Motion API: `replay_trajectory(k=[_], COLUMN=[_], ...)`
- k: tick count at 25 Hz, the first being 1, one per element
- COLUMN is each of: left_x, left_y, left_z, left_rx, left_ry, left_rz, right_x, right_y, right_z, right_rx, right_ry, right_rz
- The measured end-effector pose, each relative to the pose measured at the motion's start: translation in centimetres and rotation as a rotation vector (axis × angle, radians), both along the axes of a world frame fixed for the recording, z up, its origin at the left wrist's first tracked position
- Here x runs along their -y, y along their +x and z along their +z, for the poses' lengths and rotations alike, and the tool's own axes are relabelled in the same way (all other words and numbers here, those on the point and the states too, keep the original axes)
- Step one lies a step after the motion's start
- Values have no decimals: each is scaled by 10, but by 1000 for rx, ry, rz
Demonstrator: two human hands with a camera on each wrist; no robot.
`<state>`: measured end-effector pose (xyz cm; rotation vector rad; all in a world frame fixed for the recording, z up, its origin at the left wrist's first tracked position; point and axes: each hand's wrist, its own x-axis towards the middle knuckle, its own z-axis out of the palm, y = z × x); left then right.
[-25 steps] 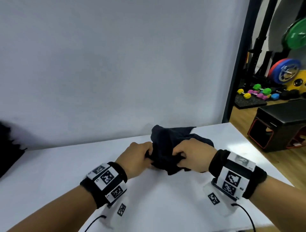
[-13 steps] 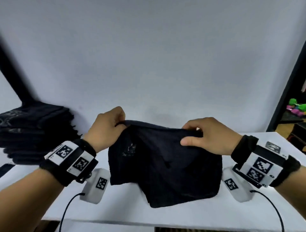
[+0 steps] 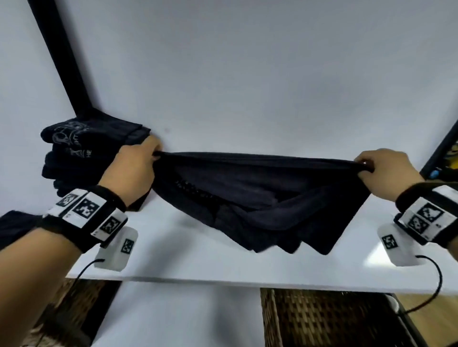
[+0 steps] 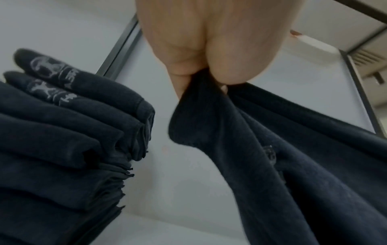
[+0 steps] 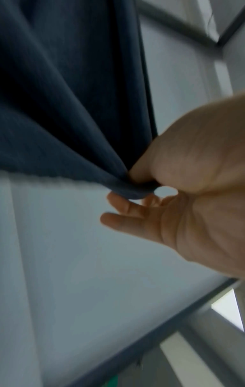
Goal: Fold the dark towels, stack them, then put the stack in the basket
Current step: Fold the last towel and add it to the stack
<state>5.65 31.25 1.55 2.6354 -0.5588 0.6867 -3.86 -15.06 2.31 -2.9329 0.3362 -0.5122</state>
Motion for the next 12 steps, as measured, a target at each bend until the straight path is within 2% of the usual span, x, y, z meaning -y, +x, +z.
replay_trajectory(k=[2,5,7,10,12], left_x=[-3,-2,-1,12,25], left_y=[12,31,47,73,90], left_z=[7,19,28,40,49], left_rx=[24,157,244,203,184], left_ry=[-17,200,283,380,352], left_rz=[27,72,82,159,229], right_x=[13,52,85,143,178], right_y=[4,10,9,14,27], right_z=[0,-9,-15,-16,-13], right_rx=[11,-27,-81,-146,-95], right_ry=[4,-75,-130,-138,-93], right_rz=[-75,-182,-261,-370,-432])
